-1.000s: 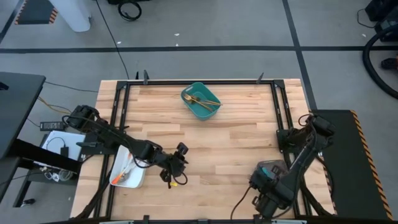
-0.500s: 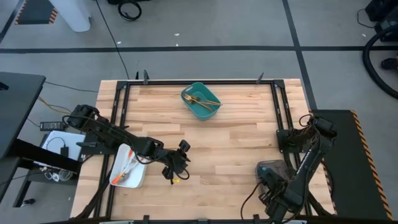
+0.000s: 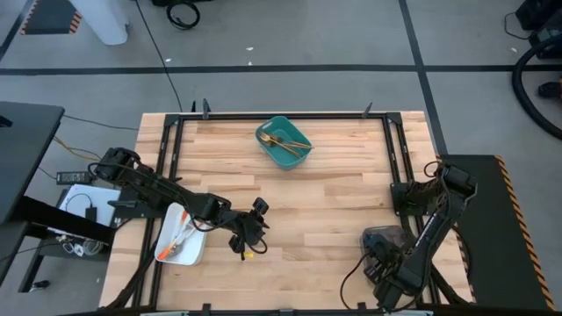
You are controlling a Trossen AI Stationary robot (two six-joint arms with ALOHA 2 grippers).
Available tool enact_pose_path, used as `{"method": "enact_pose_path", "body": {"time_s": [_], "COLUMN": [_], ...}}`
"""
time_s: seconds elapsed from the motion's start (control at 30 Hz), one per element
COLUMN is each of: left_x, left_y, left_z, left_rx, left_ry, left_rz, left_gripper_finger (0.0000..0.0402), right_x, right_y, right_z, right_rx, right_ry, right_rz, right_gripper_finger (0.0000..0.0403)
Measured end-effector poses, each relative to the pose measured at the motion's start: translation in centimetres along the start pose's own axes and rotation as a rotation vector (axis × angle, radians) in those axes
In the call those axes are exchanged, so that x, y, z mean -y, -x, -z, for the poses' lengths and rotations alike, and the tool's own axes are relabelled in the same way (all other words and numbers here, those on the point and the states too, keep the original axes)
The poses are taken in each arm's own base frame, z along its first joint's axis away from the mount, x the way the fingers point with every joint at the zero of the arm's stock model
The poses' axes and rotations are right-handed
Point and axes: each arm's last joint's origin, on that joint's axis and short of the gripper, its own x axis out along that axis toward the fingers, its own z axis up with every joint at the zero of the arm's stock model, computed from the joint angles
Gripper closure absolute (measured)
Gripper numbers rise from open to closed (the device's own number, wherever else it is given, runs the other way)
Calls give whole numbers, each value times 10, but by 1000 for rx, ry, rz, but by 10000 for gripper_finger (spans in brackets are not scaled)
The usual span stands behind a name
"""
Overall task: Sort silverware by color (type)
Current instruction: Put the fork into the white bin
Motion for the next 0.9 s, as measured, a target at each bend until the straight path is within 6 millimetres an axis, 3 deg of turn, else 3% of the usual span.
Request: {"method": "enact_pose_path", "body": {"time_s": [0.6,0.9], "left_x": [1,4], "left_y": [0,1], "left_z": [2,3], "left_rx": [-22,-41], "left_ry": [47,46], "left_rz": [12,26], "left_gripper_finger": [285,285], "right_x": [5,6], "right_y": [-45,-67], "right_z": [15,17], "right_rx": [109,92], "right_ry": [27,-15], "right_rz": [-52,-85], "right_gripper_finger": [397,374]}}
